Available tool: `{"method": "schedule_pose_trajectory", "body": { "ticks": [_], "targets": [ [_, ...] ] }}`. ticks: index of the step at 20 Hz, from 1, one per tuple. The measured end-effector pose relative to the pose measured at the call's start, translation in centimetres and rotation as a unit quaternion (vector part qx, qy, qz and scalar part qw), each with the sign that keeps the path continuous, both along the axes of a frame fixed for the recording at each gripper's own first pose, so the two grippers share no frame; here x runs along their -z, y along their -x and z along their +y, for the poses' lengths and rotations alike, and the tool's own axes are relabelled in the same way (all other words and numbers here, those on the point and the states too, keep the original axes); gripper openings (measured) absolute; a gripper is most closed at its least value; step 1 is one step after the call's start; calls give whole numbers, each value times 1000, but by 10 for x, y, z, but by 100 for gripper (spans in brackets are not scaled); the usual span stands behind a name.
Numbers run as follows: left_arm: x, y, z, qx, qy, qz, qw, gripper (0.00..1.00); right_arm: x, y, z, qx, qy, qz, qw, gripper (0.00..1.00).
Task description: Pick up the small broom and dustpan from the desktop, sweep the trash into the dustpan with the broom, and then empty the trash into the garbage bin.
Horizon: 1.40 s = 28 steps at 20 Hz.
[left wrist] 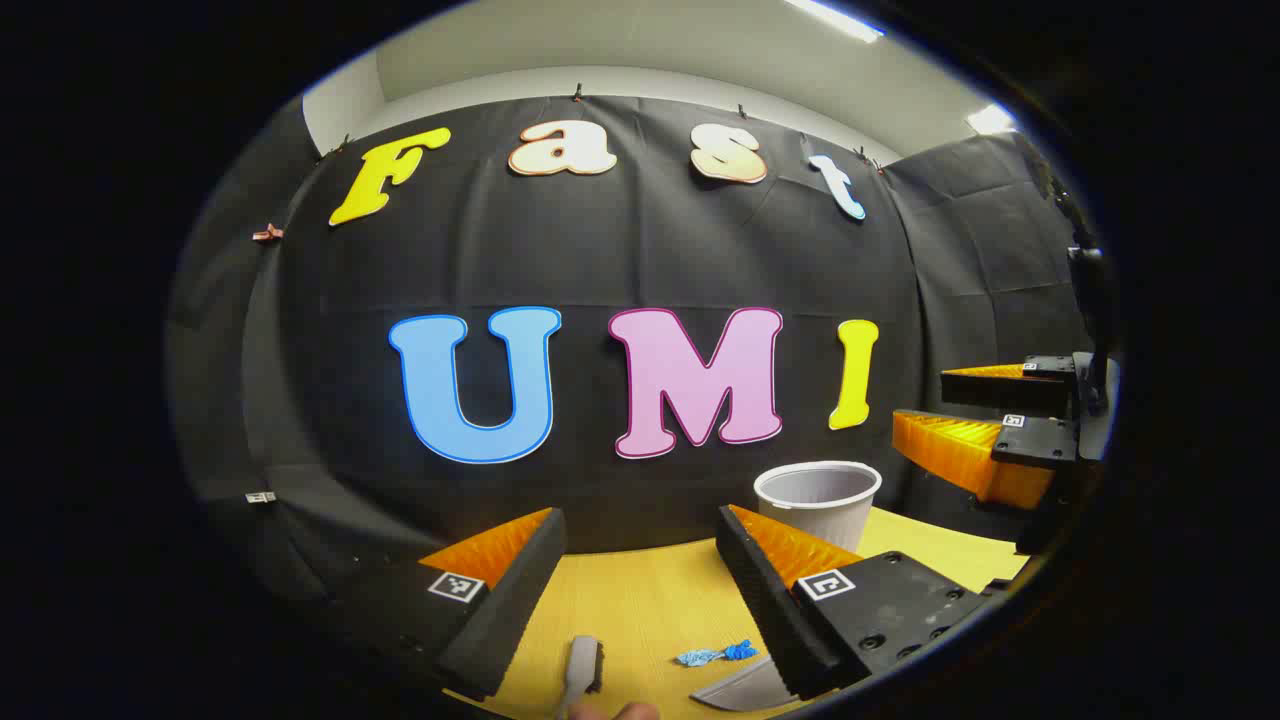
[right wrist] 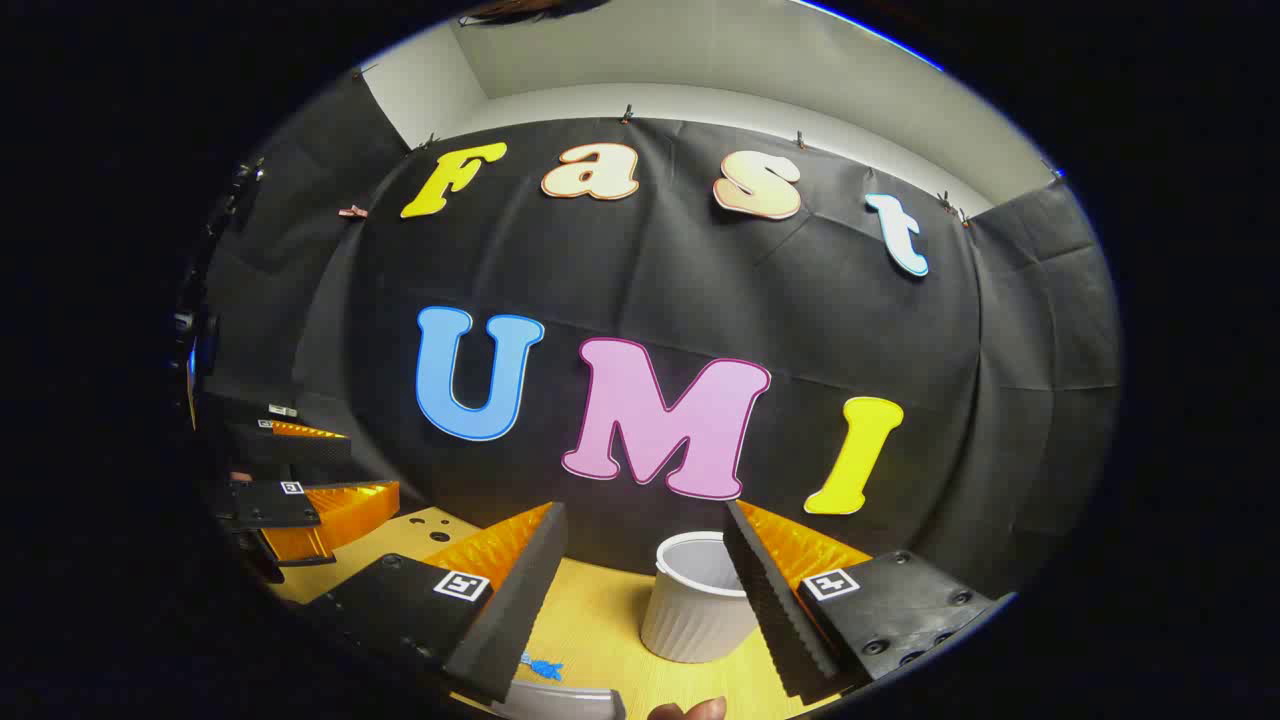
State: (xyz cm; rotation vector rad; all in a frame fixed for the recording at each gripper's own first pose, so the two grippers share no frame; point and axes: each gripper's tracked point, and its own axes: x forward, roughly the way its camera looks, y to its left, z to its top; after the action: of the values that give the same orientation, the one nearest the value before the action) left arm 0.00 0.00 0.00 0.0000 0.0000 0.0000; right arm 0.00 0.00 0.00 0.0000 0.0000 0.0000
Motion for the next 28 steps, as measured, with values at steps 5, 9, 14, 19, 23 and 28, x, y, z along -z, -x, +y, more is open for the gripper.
{"method": "schedule_pose_trajectory", "body": {
  "ticks": [5,9,14,19,23,28],
  "targets": [
    [-3,2,0,2,-2,-2,1000,98,0,1,-1,1,-1,0,1000,97],
    [-3,4,-1,4,-4,-2,1000,98,-1,3,0,1,-3,0,1000,97],
    [-4,10,-4,7,-5,-3,1000,98,-3,12,4,-4,-1,0,1000,97],
    [-1,16,-5,10,-5,-1,1000,98,34,28,26,-57,-11,78,995,98],
    [9,20,0,6,9,10,1000,98,88,62,45,-109,-27,185,976,98],
    [26,24,6,-2,7,26,1000,98,190,118,63,-142,-39,363,920,98]
  ]
}}
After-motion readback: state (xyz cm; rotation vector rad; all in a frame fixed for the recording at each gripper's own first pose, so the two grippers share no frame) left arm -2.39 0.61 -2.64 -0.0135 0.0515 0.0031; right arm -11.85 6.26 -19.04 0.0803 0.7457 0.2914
